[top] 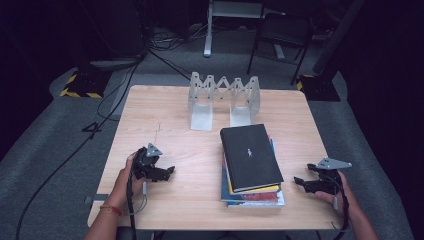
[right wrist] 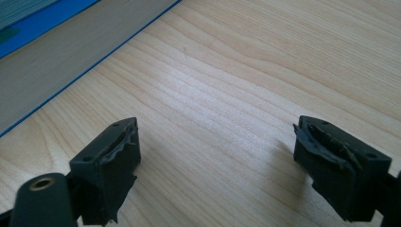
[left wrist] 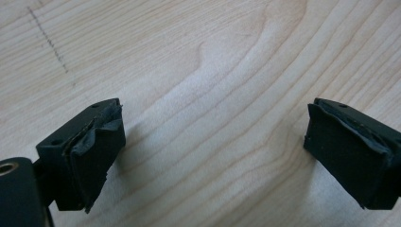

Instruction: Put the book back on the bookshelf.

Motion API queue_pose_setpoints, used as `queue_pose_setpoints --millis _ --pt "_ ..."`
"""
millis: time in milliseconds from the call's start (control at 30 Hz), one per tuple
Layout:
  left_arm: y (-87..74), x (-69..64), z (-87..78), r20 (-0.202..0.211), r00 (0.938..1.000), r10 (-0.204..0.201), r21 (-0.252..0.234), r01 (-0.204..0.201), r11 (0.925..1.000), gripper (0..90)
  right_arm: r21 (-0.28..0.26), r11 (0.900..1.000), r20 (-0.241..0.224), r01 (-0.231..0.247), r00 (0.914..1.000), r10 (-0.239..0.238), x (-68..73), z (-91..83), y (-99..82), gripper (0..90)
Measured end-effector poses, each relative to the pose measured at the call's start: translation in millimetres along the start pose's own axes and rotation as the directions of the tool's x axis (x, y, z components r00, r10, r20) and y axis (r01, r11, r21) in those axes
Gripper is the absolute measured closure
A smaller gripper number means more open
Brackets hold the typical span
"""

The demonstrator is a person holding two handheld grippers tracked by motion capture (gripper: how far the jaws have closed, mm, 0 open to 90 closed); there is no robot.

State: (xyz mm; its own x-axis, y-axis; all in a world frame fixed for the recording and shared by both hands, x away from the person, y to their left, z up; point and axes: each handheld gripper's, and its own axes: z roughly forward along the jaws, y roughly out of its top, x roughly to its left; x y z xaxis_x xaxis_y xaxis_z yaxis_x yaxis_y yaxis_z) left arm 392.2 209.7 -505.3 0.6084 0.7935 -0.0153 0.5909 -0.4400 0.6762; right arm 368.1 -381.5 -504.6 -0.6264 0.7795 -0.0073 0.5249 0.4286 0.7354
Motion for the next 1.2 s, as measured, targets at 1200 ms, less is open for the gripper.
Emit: queue_pose_setpoints --millis 1200 --pt "-1.4 -40.4 0.2 0.134 0.981 0.14 0.014 -0.144 0.9896 0.1 -0.101 0.9801 -0.212 0.171 0.9588 -0.189 58.2 -50.1 49.5 29.7"
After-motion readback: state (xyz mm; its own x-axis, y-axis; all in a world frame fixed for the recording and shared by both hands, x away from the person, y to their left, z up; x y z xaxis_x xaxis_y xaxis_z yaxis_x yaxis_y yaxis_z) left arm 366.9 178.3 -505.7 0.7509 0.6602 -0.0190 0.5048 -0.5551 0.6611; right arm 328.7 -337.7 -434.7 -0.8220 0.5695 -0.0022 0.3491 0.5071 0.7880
